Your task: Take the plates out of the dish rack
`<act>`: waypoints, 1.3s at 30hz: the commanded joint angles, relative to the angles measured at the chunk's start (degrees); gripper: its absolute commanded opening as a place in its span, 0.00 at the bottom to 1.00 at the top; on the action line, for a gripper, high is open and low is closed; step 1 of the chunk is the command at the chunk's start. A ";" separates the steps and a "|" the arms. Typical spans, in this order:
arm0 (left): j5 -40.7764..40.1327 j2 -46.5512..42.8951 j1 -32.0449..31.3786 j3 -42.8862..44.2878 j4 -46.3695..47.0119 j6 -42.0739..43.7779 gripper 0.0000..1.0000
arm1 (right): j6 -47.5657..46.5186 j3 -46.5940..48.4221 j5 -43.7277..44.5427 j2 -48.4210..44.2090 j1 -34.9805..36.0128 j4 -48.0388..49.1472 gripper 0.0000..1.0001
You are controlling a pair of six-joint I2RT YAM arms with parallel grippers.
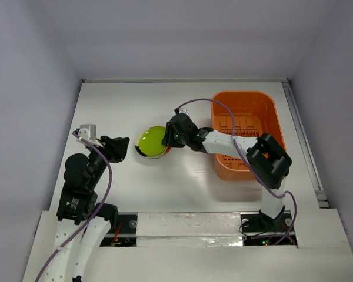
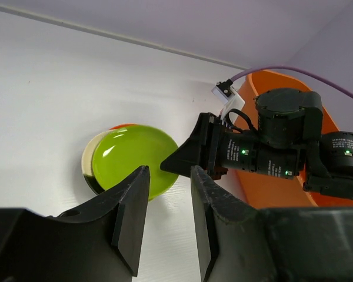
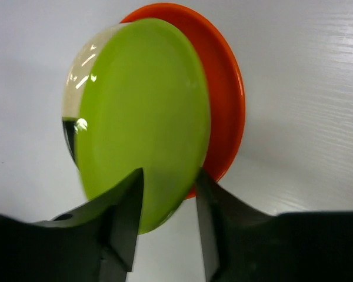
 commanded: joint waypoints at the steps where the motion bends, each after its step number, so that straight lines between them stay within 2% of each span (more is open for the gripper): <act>1: -0.24 -0.18 -0.14 -0.13 1.78 -0.09 0.31 | -0.07 -0.97 2.97 -2.28 0.11 1.17 0.49; 2: -0.24 -0.18 -0.14 -0.13 1.70 -0.09 0.31 | -0.59 -1.23 4.03 -3.07 0.11 1.08 0.54; 3: -0.16 -0.09 -0.14 -0.13 1.78 -0.09 0.31 | -0.86 -1.23 4.65 -4.30 0.11 0.65 0.66; 6: -0.16 -0.09 -0.14 -0.22 1.78 0.00 0.31 | -2.35 -0.62 7.02 -6.85 0.11 -1.37 0.84; 11: -0.07 0.08 -0.14 -0.13 1.87 -0.09 0.34 | -4.54 -1.23 8.78 -12.03 0.11 -3.23 0.85; 13: 0.02 0.17 -0.14 -0.13 1.78 -0.09 0.38 | -5.07 -2.80 9.48 -16.23 0.11 -2.88 0.83; 14: 0.02 0.26 -0.14 -0.13 1.78 -0.09 0.41 | -5.95 -3.60 10.19 -18.00 0.11 -2.70 0.79; 17: 0.02 0.52 0.38 -0.05 1.78 -0.09 0.51 | -8.40 -6.94 12.21 -26.70 0.64 -1.38 0.16; 18: 0.02 0.70 0.39 0.04 1.70 -0.09 0.55 | -9.64 -8.08 12.74 -29.33 1.34 -0.95 0.00; 23: 0.63 0.53 0.91 0.92 1.70 0.61 0.66 | -15.34 -16.69 20.27 -49.89 1.34 3.45 0.00; 24: 0.98 0.61 1.44 1.18 1.78 0.88 0.69 | -16.14 -19.05 21.43 -57.41 1.34 3.45 0.01; 26: 1.07 0.70 1.44 1.71 2.13 1.05 0.71 | -18.42 -21.18 25.11 -65.09 1.34 3.45 0.08; 27: 1.25 0.70 1.44 1.89 2.57 0.97 0.72 | -19.05 -21.97 26.18 -72.18 1.34 3.19 0.21; 29: 1.77 0.79 1.44 2.50 5.03 -0.17 0.76 | -20.80 -23.90 28.72 -78.63 1.34 2.58 0.39; 30: 2.30 0.87 1.44 2.94 5.73 -0.44 0.77 | -21.16 -24.26 29.61 -81.45 1.34 2.14 0.56; 32: 2.48 1.84 1.44 5.22 7.14 -1.23 0.80 | -21.42 -24.79 33.54 -87.88 1.34 -0.14 0.70; 33: 2.48 2.28 1.44 6.18 7.32 -1.41 0.80 | -21.43 -25.14 34.79 -89.37 1.34 -0.85 0.83; 36: 1.69 3.34 1.44 10.31 7.50 -1.14 0.81 | -21.25 -26.37 37.96 -92.11 1.34 -2.52 0.96; 39: 2.21 2.64 1.44 10.68 7.76 -0.53 0.79 | -20.29 -26.64 38.58 -91.06 1.34 -3.49 0.99</act>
